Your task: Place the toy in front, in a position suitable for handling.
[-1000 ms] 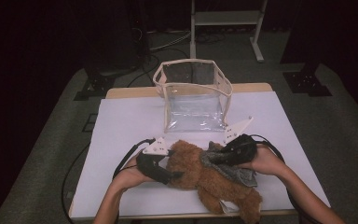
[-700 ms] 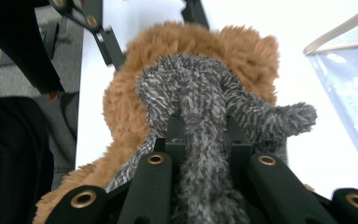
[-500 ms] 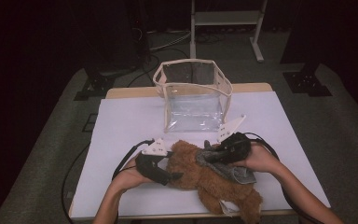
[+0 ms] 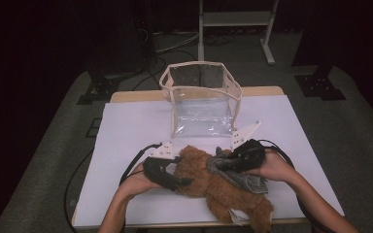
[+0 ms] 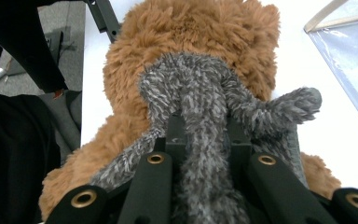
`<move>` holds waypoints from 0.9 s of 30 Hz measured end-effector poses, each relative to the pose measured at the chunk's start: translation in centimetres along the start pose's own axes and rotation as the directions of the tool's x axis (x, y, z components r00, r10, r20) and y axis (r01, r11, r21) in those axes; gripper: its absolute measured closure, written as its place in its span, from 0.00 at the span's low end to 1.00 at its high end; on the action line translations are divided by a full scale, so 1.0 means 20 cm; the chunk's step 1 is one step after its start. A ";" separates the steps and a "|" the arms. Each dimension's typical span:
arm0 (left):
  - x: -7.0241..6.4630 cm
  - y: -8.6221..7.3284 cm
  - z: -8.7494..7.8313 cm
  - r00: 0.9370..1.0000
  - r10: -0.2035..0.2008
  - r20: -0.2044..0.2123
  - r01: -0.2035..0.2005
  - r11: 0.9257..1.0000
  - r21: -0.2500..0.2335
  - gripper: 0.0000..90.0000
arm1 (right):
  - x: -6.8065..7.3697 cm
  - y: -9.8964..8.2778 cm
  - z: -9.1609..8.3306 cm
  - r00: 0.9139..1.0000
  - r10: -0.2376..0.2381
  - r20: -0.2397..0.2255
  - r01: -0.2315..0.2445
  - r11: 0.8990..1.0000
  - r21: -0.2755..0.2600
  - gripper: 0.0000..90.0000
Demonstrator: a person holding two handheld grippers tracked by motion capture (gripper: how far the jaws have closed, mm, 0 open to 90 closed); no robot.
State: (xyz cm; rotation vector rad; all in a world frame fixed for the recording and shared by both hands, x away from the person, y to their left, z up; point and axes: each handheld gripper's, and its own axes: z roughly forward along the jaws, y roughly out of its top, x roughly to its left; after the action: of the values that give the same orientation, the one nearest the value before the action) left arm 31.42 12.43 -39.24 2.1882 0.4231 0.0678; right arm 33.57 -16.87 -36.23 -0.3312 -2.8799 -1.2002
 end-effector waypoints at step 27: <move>0.02 -0.01 0.05 0.995 -0.035 0.092 0.040 0.998 -0.055 0.29 | 0.00 -0.03 0.00 0.999 0.031 -0.023 -0.031 0.999 -0.017 0.85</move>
State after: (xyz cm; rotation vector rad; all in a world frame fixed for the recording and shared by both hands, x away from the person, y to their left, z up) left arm 31.87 11.95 -40.05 2.1177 0.4056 -0.0393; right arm 33.38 -17.27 -36.58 -0.3587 -2.8363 -1.2170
